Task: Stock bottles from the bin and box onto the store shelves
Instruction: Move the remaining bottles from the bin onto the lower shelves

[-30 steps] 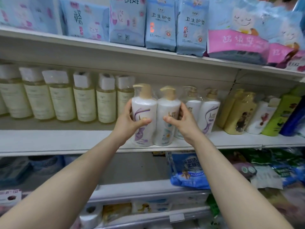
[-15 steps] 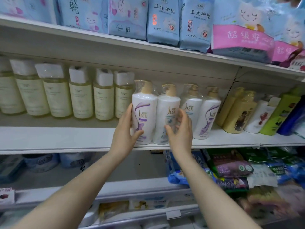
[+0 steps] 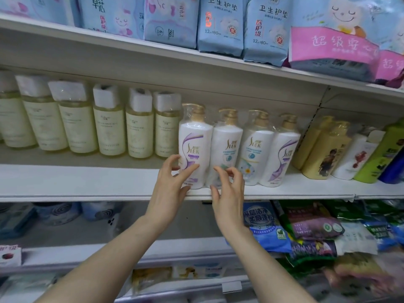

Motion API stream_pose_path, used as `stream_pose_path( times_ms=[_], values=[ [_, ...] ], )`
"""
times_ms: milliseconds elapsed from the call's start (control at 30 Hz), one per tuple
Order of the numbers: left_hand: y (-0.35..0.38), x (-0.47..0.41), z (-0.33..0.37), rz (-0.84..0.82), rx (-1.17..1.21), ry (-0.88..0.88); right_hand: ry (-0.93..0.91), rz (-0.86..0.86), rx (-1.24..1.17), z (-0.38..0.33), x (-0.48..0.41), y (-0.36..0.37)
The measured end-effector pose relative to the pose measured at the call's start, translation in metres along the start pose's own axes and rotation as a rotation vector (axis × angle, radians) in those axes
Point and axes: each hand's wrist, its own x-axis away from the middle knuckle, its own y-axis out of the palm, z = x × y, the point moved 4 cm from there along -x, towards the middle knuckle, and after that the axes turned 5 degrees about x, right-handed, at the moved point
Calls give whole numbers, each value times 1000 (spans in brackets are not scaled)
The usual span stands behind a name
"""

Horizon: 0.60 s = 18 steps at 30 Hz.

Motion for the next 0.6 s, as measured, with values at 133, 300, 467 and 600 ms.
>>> stream_pose_path(
  times_ms=[133, 300, 467, 600],
  values=[
    [9, -9, -9, -23, -4, -28, 6, -21, -17, 6, -9, 7],
    [22, -22, -21, -46, 3, -58, 22, -76, -52, 14, -26, 17],
    [31, -37, -28, -65, -10, -87, 15, -114, -67, 22, -42, 27],
    [36, -47, -34, -80, -18, -99, 9, -133, -78, 25, -51, 34]
  ],
)
